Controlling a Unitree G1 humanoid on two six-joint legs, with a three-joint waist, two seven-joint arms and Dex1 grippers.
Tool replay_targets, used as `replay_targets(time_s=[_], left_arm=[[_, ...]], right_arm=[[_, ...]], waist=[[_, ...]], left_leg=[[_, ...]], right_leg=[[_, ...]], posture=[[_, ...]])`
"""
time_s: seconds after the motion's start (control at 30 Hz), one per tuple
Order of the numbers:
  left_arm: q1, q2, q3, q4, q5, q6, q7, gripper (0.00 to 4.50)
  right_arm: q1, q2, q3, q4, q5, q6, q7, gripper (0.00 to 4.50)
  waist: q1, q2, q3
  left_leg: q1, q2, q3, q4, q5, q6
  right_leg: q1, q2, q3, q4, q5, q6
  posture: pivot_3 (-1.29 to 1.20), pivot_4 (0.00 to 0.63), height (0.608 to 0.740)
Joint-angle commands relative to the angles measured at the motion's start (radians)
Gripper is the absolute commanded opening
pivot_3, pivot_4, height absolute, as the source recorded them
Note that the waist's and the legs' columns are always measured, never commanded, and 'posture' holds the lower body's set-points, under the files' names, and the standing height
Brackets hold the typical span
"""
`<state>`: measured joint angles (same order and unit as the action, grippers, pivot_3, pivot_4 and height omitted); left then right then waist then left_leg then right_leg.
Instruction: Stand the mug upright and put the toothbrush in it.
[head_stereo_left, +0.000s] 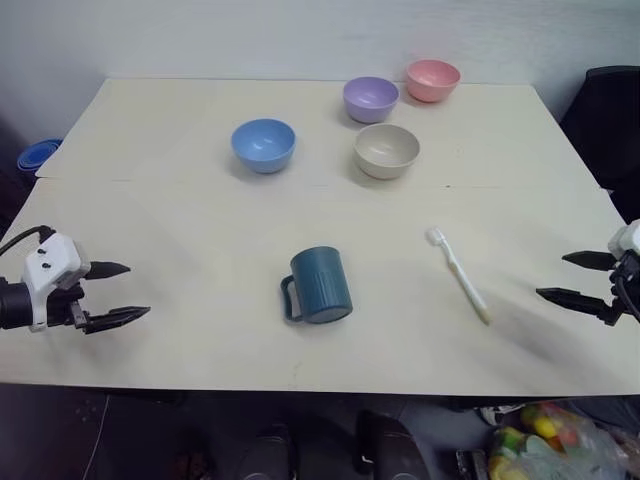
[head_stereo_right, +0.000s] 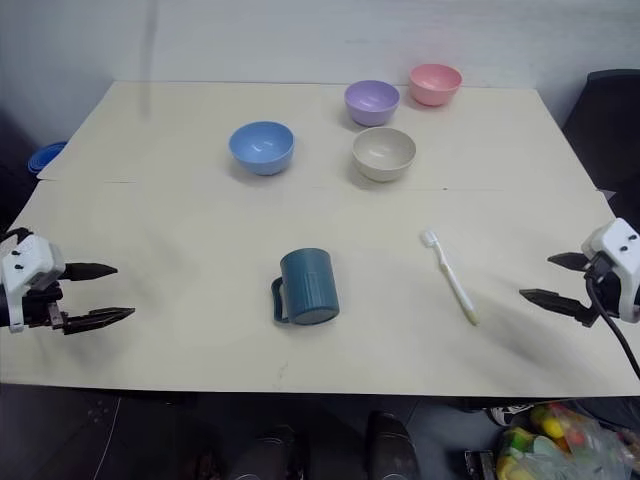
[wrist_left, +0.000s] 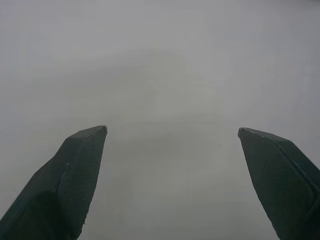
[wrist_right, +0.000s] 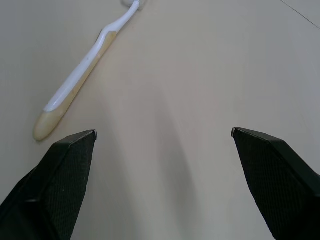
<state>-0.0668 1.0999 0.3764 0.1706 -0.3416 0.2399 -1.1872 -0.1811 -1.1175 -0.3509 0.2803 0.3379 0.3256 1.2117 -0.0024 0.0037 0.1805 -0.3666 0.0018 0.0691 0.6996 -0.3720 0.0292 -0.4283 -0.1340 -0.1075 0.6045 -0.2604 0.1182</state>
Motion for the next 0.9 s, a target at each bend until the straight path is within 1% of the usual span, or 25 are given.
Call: replay_targets(time_s=[0.03,0.27,0.47,0.63,0.73,0.87,0.9], left_arm=[[-0.004,0.012,0.030,0.010,0.018,-0.025,0.024,4.47],[-0.020,-0.001,0.030,-0.014,0.017,-0.022,0.061,4.47],[-0.020,-0.032,0.042,-0.090,-0.036,0.071,0.090,4.47],[0.020,-0.025,0.050,-0.123,-0.033,0.129,0.095,4.47],[0.040,-0.028,0.059,-0.186,-0.077,0.200,0.081,4.47],[0.034,-0.031,0.072,-0.316,-0.197,0.385,0.087,4.47],[0.022,-0.024,0.063,-0.354,-0.229,0.448,0.099,4.47]], right_arm=[[0.000,-0.001,-0.005,-0.006,-0.003,-0.022,-0.001,4.50],[-0.013,0.002,0.005,-0.007,0.002,-0.019,-0.008,4.50],[-0.014,0.003,0.005,-0.025,0.016,0.009,-0.008,4.50],[-0.011,0.005,0.003,-0.036,0.044,0.061,0.006,4.50],[-0.014,0.005,0.003,-0.068,0.065,0.105,0.007,4.50],[0.018,0.002,0.000,-0.196,0.090,0.152,0.004,4.50],[0.028,0.005,-0.004,-0.256,0.103,0.176,-0.009,4.50]], waist=[[0.001,0.000,0.000],[0.000,0.000,0.000],[0.001,0.000,0.000],[0.000,0.000,0.000],[0.000,0.000,0.000],[0.003,0.000,0.000],[0.004,0.000,0.000]], left_leg=[[0.000,0.000,0.000,0.000,0.000,0.000],[0.000,0.000,0.000,0.000,0.000,0.000],[0.000,0.000,0.000,0.000,0.000,0.000],[0.000,0.000,0.000,0.000,0.000,0.000],[0.000,0.000,0.000,0.001,0.000,0.000],[0.000,0.000,-0.001,0.001,0.000,0.000],[0.000,0.000,-0.001,0.001,0.000,0.000]], right_leg=[[0.000,0.000,0.000,0.000,0.000,0.000],[0.000,0.000,0.000,0.000,0.000,0.000],[0.000,0.000,0.000,0.001,0.000,0.000],[0.000,0.000,0.000,0.001,0.000,0.000],[0.000,0.000,0.000,0.001,0.000,0.000],[0.000,0.000,0.001,0.001,0.000,0.000],[0.000,0.000,0.001,0.001,0.000,0.000]], posture=[[0.00,0.150,0.740],[0.00,0.150,0.740],[0.00,0.150,0.740],[0.00,0.150,0.740],[0.00,0.150,0.740],[0.00,0.150,0.740],[0.00,0.150,0.740]])
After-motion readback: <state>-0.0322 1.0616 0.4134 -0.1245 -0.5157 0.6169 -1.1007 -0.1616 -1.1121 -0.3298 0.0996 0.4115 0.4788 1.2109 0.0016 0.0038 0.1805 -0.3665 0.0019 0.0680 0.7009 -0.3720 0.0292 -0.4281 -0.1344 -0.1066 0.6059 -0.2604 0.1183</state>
